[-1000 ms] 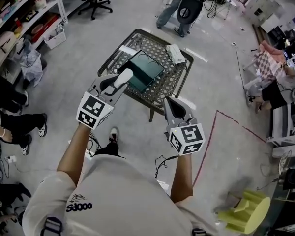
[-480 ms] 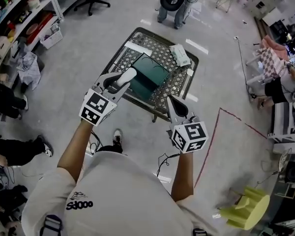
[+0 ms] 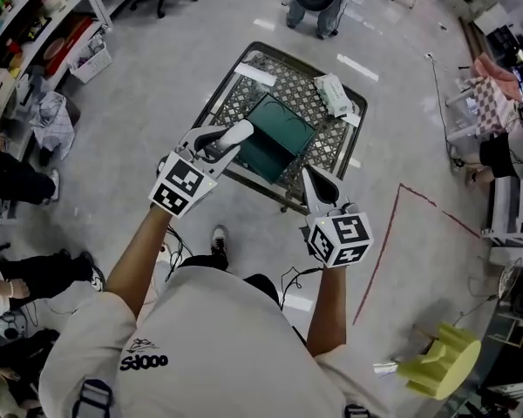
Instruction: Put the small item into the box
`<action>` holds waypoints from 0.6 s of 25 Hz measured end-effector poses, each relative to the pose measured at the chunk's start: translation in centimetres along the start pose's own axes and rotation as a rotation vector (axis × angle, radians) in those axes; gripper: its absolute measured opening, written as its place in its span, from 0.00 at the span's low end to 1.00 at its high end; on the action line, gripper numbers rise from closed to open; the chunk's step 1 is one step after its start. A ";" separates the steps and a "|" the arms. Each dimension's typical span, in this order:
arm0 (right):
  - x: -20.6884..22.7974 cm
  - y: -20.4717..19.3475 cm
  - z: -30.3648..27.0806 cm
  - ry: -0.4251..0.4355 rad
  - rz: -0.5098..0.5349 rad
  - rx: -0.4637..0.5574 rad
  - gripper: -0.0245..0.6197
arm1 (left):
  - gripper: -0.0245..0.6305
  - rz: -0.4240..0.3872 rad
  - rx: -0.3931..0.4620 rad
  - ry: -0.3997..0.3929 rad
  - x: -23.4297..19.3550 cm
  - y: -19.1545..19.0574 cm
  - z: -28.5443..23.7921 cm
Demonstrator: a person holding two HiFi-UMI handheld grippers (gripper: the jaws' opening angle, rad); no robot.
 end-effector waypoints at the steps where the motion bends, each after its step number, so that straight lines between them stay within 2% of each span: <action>1: 0.1 -0.1 -0.2 -0.015 0.007 -0.003 0.05 | 0.24 -0.001 -0.004 -0.004 -0.3 -0.2 -0.2; 7: 1.8 -1.4 -0.8 -0.060 0.010 -0.031 0.05 | 0.24 0.006 -0.052 -0.031 -0.6 -1.8 -2.2; 12: 3.3 -1.9 -1.3 -0.034 -0.003 -0.048 0.05 | 0.24 0.016 -0.118 -0.049 0.0 -3.2 -4.0; 15: 4.8 -2.7 -1.1 -0.012 -0.010 -0.073 0.05 | 0.24 0.052 -0.147 -0.040 0.5 -4.3 -5.5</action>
Point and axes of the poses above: the fingertips, and each gripper's own axes: z backward along the fingers, x to its right, y out of its top, the point moved 4 cm from there along z, backward along the fingers, and after that the axes turned 10 degrees about x, right-handed, at the moved point
